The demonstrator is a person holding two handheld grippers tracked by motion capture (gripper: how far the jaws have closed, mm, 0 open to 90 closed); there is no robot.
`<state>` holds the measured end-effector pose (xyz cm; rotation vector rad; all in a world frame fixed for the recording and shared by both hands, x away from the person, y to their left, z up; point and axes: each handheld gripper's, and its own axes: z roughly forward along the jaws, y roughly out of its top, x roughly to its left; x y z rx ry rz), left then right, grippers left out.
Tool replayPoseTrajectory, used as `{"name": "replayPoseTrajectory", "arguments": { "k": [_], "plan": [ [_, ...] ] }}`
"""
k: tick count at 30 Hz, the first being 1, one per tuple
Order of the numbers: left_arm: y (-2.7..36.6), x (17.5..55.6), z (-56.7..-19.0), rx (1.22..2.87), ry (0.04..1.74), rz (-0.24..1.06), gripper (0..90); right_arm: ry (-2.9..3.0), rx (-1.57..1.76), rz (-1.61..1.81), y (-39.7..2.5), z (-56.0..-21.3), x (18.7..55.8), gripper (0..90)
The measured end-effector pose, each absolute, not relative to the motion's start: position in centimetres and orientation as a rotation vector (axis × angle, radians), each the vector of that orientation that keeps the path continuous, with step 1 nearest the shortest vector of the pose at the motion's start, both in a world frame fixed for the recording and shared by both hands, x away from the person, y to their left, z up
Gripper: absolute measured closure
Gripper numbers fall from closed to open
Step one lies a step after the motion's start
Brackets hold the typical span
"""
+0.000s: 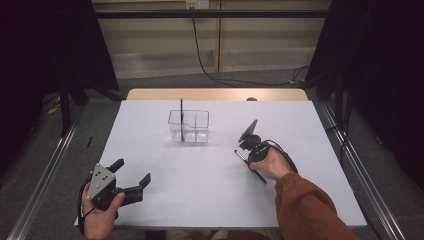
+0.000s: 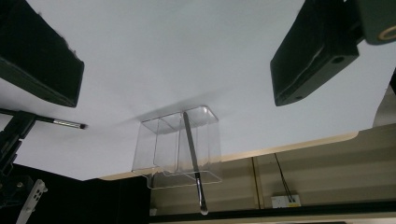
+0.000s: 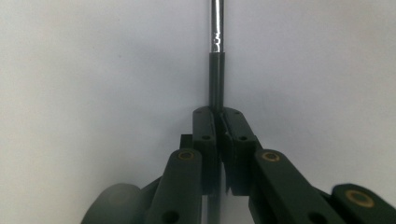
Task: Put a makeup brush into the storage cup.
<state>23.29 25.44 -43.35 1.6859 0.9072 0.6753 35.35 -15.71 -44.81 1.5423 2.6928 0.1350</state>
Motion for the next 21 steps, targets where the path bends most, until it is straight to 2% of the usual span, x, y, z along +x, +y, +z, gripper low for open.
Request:
{"name": "replayPoseTrajectory", "arguments": {
  "k": [21],
  "plan": [
    [25.5,23.4,-43.4,1.672,0.914,0.679,3.1,2.642,1.549,0.326,-17.1,-44.2,34.6,84.7]
  ]
}}
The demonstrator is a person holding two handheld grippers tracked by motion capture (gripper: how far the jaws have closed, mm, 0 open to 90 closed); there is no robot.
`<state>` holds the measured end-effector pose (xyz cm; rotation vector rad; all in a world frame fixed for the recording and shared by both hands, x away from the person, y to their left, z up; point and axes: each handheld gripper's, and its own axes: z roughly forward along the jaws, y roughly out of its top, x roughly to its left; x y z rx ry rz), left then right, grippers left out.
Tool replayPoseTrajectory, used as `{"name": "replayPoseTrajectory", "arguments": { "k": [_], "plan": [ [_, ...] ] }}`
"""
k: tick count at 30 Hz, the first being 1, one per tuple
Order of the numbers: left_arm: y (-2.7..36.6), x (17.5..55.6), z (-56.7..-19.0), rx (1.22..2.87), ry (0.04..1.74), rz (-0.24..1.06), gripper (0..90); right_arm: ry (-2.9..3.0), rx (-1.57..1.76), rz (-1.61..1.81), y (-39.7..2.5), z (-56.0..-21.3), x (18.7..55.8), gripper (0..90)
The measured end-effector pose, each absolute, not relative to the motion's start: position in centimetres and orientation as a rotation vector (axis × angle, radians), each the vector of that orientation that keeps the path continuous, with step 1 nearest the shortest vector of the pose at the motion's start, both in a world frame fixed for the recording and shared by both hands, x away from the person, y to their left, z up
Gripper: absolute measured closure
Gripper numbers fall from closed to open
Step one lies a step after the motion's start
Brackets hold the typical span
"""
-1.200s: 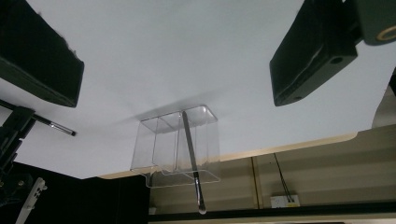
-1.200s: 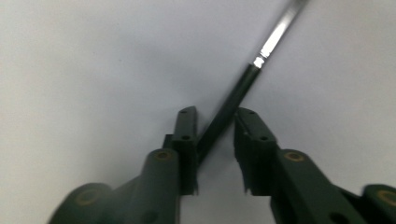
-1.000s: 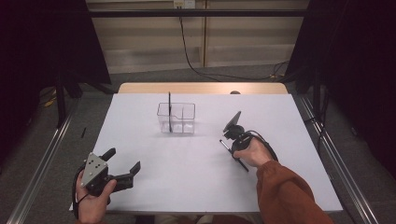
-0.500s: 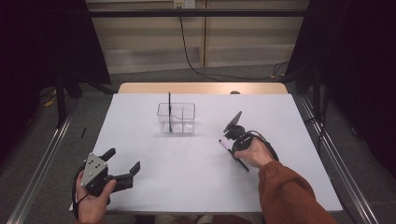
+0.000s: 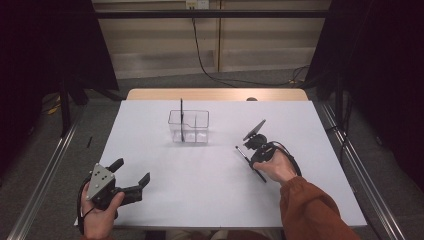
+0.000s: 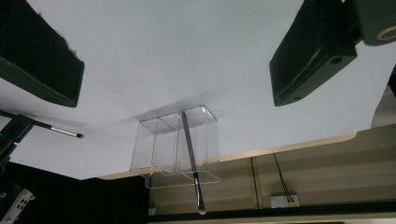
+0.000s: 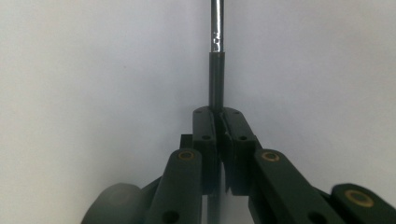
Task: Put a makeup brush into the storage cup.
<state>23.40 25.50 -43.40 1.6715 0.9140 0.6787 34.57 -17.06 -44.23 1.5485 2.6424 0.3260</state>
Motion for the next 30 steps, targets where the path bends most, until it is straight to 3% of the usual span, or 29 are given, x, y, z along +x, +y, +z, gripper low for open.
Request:
{"name": "replayPoseTrajectory", "arguments": {
  "k": [30],
  "plan": [
    [25.6,23.3,-43.3,1.662,0.915,0.671,2.8,2.5,1.469,0.913,-19.1,-43.0,31.6,84.7]
  ]
}}
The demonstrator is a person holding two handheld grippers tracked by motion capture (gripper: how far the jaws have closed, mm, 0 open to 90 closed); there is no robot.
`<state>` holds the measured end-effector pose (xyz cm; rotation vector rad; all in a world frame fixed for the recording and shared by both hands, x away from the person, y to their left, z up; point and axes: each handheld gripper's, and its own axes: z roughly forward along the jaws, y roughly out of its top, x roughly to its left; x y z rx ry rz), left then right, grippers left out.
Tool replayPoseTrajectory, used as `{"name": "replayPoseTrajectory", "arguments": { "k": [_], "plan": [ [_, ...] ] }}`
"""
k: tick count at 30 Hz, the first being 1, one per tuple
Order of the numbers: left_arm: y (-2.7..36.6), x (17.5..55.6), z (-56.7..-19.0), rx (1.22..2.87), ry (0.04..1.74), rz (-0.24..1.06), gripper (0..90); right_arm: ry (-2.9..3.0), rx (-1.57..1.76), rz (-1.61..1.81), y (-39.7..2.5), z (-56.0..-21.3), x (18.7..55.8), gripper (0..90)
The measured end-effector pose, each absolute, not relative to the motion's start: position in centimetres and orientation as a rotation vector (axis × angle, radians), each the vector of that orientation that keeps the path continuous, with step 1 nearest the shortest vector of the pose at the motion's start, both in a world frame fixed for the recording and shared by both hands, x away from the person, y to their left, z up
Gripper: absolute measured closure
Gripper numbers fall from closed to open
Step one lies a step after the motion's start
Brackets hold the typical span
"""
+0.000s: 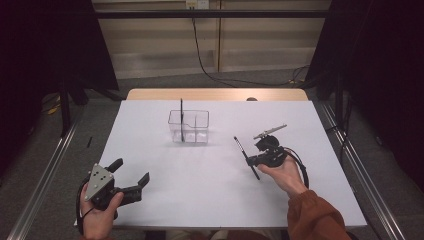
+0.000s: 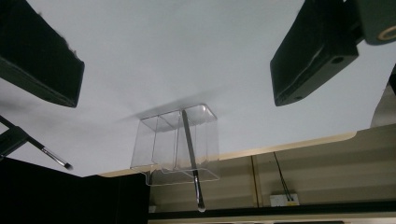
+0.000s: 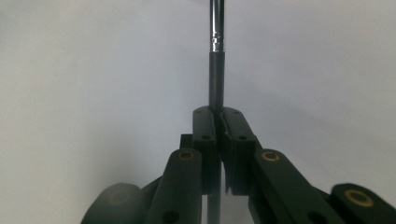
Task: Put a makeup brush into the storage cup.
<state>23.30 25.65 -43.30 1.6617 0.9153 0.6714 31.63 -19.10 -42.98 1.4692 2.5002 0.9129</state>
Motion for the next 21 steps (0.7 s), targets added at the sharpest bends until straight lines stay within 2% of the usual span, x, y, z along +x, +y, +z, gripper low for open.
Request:
{"name": "replayPoseTrajectory", "arguments": {
  "k": [21],
  "plan": [
    [25.6,23.3,-43.3,1.666,0.915,0.678,2.8,2.265,1.296,1.309,-20.5,-43.2,29.5,84.6]
  ]
}}
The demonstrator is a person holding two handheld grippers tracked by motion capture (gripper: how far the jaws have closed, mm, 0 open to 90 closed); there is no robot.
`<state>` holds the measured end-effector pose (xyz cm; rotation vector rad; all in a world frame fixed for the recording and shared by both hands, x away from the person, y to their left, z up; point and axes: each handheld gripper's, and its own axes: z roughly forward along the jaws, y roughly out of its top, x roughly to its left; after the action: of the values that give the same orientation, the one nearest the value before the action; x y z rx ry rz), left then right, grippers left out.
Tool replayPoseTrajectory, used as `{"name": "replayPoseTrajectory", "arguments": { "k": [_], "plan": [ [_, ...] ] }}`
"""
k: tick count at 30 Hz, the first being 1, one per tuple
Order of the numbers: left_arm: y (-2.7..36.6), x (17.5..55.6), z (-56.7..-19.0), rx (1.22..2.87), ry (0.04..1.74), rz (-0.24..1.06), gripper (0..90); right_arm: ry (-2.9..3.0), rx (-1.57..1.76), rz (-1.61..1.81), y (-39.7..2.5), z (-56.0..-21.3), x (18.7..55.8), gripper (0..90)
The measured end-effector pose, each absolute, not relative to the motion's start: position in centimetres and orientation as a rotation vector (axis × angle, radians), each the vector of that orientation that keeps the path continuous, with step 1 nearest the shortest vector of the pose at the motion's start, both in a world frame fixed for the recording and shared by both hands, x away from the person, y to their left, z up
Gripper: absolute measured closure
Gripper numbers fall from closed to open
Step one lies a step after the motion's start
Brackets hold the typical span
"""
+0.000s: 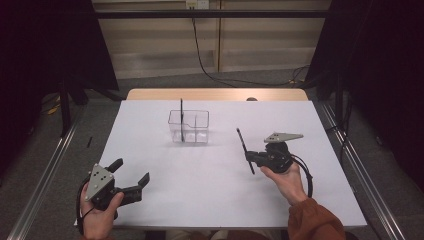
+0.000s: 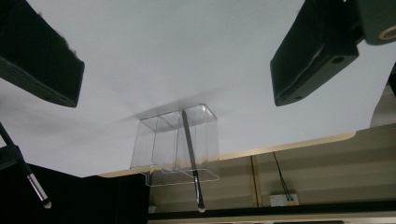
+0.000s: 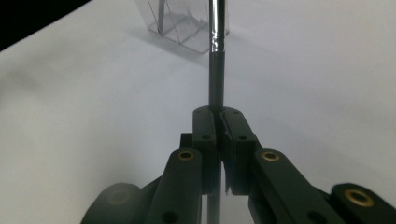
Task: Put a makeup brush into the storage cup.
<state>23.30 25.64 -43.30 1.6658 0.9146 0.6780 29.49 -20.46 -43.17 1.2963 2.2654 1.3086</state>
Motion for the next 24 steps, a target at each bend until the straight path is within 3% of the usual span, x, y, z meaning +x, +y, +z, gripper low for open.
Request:
{"name": "replayPoseTrajectory", "arguments": {
  "k": [24],
  "plan": [
    [25.4,23.1,-43.2,1.661,0.869,0.667,2.4,2.153,1.13,1.53,-20.2,-42.0,27.8,84.6]
  ]
}}
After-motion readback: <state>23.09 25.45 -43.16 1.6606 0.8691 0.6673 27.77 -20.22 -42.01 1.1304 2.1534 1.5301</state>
